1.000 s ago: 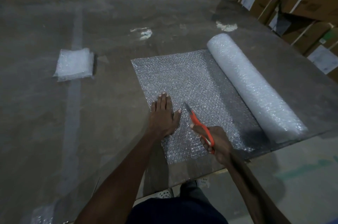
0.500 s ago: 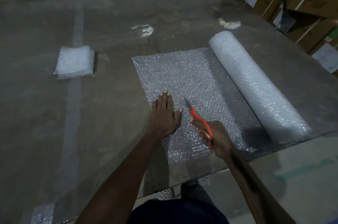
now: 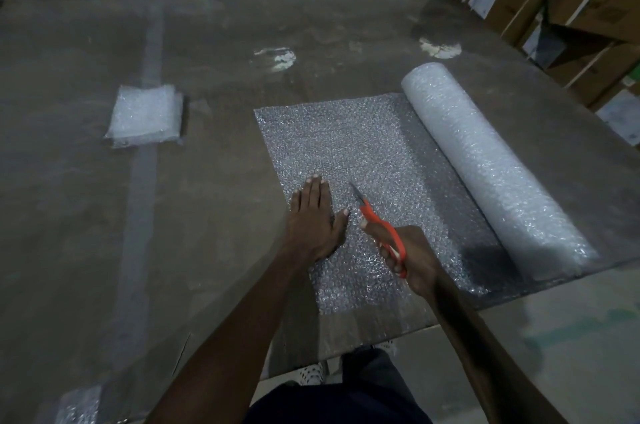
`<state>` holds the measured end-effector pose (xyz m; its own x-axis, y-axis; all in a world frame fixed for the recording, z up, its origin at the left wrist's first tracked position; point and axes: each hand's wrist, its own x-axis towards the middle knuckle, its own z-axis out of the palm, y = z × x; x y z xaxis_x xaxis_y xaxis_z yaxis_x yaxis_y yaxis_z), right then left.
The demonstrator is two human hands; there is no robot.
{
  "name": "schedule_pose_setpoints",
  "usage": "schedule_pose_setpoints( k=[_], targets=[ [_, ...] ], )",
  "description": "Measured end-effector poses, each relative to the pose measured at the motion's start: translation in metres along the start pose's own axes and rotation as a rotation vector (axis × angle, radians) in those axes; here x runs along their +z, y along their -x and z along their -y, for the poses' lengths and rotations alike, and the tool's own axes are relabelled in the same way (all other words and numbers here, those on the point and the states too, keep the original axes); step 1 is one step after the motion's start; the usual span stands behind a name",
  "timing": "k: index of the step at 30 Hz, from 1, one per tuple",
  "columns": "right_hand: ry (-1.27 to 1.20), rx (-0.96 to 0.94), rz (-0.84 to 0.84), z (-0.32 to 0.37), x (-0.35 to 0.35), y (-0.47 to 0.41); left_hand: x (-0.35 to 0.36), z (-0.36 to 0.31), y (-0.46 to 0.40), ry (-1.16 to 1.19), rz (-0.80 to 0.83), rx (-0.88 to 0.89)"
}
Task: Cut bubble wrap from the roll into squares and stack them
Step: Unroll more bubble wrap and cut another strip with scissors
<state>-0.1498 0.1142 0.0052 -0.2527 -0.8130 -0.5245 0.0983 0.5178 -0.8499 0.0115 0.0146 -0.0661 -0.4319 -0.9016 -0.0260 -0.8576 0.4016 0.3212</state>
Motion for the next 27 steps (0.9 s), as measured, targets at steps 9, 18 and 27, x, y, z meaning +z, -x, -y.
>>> schedule_pose_setpoints(
  k=[9,18,27],
  targets=[
    [-0.014,-0.025,0.020,-0.006,-0.002,-0.004,0.000,-0.001,0.001,-0.004,-0.024,-0.007],
    [-0.004,-0.003,0.035,0.006,0.002,-0.016,0.002,-0.001,0.000,-0.025,-0.012,-0.012],
    [-0.034,0.015,0.047,-0.004,-0.003,-0.024,-0.010,0.021,-0.031,0.008,-0.007,-0.082]
  ],
)
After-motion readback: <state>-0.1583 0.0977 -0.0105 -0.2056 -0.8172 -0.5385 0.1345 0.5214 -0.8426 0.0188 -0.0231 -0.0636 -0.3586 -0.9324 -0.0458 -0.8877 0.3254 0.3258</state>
